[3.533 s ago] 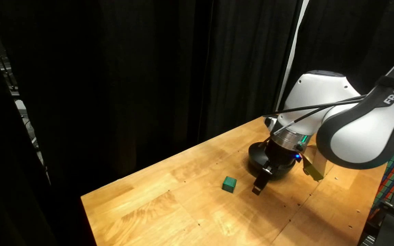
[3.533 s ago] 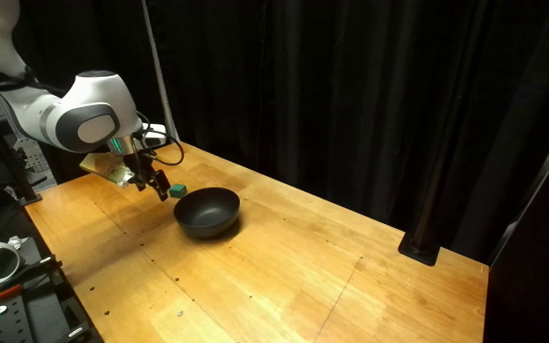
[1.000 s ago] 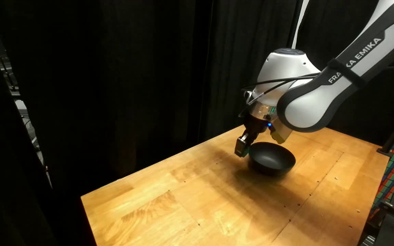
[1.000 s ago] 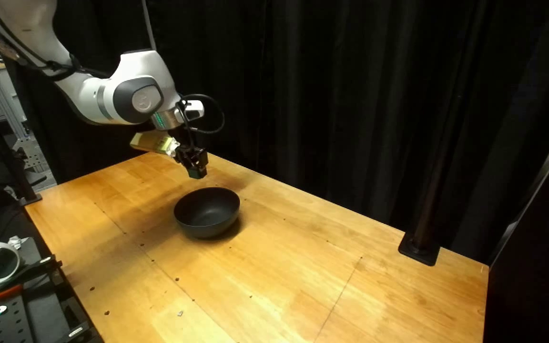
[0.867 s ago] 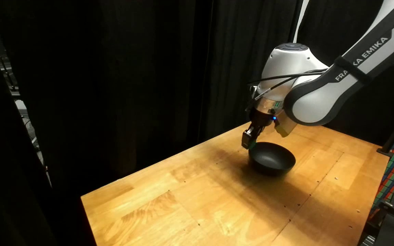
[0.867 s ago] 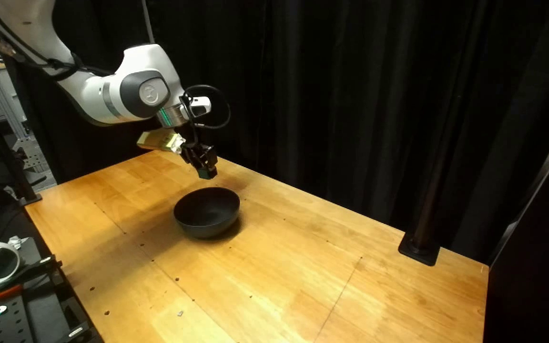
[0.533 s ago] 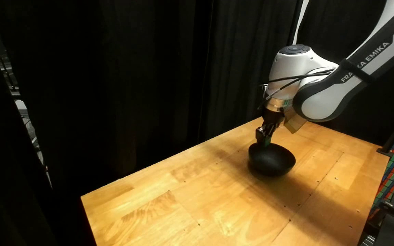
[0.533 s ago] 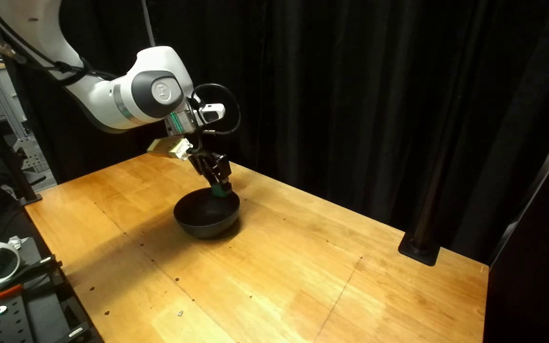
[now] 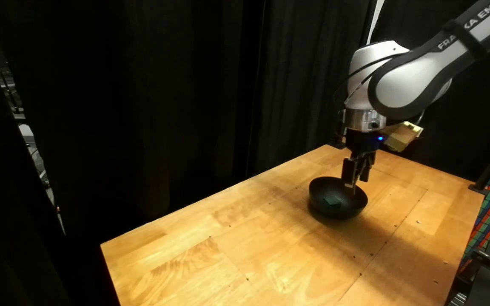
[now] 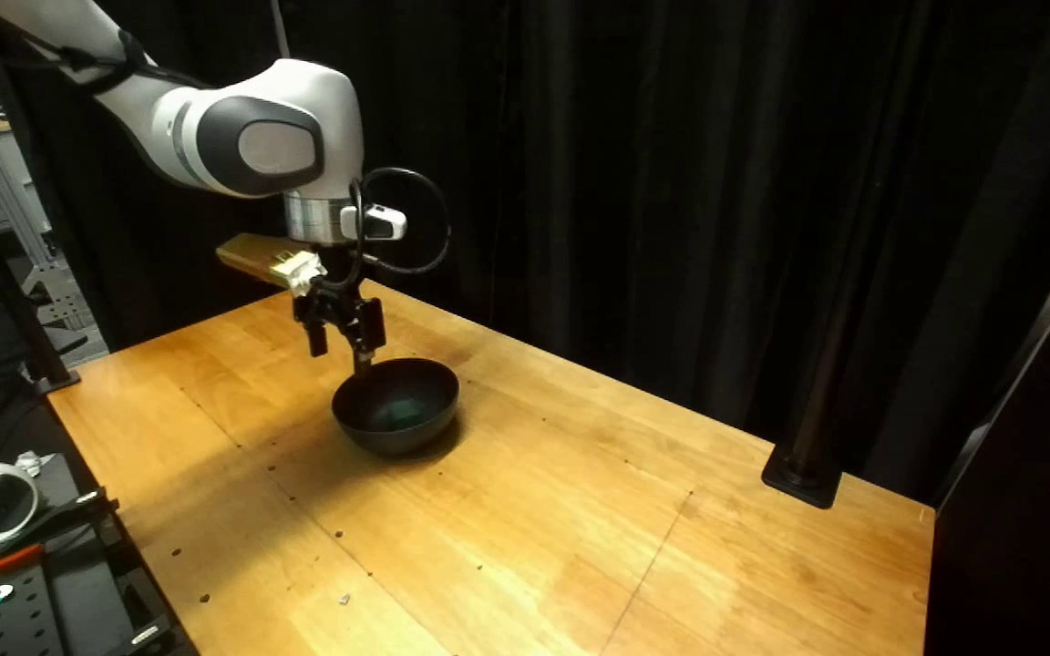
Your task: Put the green block inside the bowl
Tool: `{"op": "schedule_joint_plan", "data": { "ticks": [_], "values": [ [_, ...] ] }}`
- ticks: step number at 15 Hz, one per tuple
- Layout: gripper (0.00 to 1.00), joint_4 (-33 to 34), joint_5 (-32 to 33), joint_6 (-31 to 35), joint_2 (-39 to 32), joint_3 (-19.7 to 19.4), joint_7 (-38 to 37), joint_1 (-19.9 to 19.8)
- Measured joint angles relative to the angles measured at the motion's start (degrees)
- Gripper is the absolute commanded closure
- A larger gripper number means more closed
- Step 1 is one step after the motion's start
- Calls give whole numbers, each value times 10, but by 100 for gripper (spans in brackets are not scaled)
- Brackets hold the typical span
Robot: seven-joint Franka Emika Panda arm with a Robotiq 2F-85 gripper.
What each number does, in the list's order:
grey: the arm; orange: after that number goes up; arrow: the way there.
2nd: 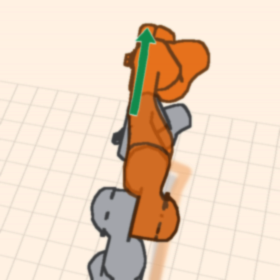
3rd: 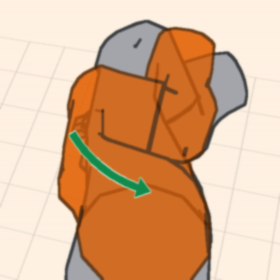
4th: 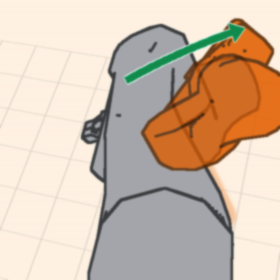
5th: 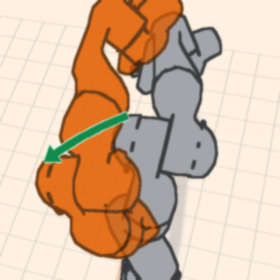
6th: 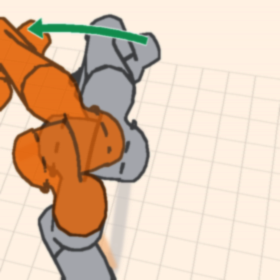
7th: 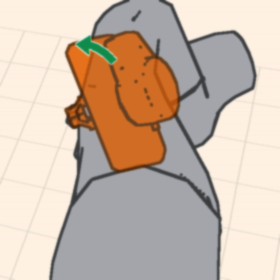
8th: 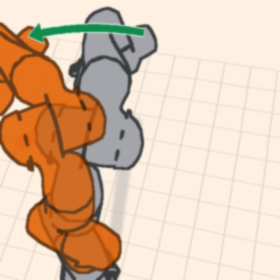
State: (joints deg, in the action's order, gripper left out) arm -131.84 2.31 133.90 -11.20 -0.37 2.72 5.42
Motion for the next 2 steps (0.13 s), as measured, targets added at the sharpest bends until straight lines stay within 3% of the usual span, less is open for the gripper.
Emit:
{"op": "schedule_joint_plan", "data": {
  "ticks": [2],
  "values": [
    [0, -9, -25, -101, 47, 5, 26, -15]
  ]
}}
